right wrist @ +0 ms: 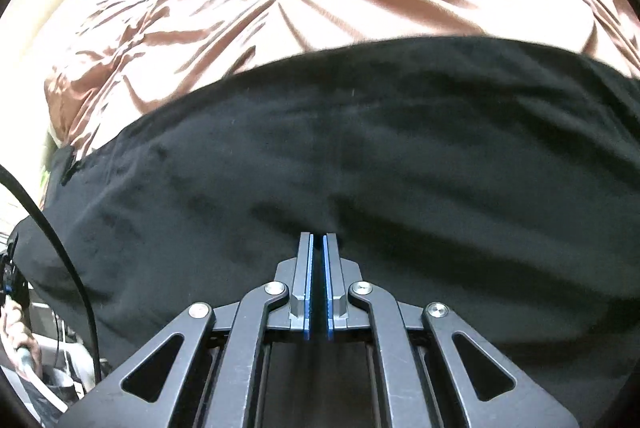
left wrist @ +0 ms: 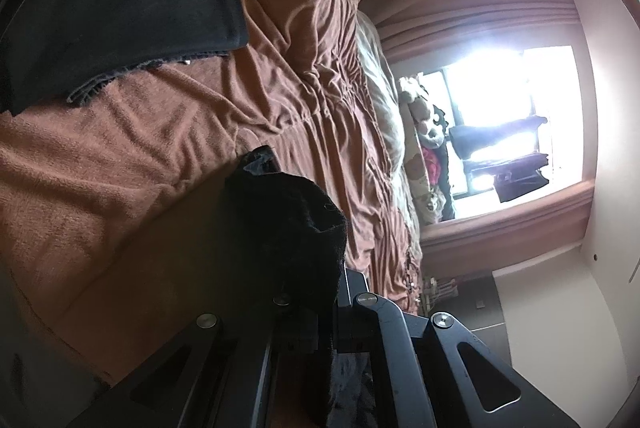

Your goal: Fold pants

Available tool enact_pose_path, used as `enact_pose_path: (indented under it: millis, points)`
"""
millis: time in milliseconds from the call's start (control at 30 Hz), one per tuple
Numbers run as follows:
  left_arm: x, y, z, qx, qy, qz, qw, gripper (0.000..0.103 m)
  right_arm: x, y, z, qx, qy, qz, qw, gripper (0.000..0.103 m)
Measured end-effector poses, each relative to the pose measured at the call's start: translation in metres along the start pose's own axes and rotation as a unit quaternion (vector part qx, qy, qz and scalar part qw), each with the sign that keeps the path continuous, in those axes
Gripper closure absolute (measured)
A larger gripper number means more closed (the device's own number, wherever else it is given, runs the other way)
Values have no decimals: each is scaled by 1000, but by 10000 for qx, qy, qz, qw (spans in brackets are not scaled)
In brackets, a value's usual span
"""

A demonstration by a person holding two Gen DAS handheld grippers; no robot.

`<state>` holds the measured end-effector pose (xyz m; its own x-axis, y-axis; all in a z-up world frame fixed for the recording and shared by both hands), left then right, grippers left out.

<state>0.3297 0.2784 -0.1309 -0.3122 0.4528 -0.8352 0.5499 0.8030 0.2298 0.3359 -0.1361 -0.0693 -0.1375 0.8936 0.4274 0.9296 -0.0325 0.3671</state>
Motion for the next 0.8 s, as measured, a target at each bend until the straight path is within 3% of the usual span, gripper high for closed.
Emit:
enact_pose_path:
  millis: [433, 800]
  points:
    - [-3, -2, 2, -109, -48, -3, 9999, 100, 5, 55, 27, -72, -242, -151, 9996, 102]
    - [-55, -2, -7, -189, -292, 424, 9985, 100, 4, 32, 19, 129, -139, -157, 9997, 102]
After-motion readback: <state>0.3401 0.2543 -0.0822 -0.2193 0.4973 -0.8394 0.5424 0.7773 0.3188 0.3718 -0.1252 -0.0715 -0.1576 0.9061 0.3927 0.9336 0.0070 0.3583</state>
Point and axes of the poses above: each gripper's, at about its wrist camera, not at the fingertips, and z roughly the way its jaws point, x to its left, y to its top, the point moved 7 cm from there along z, roughly the way its jaws point, and after that the axes turned 7 degrees about y, right-handed, at the moved point
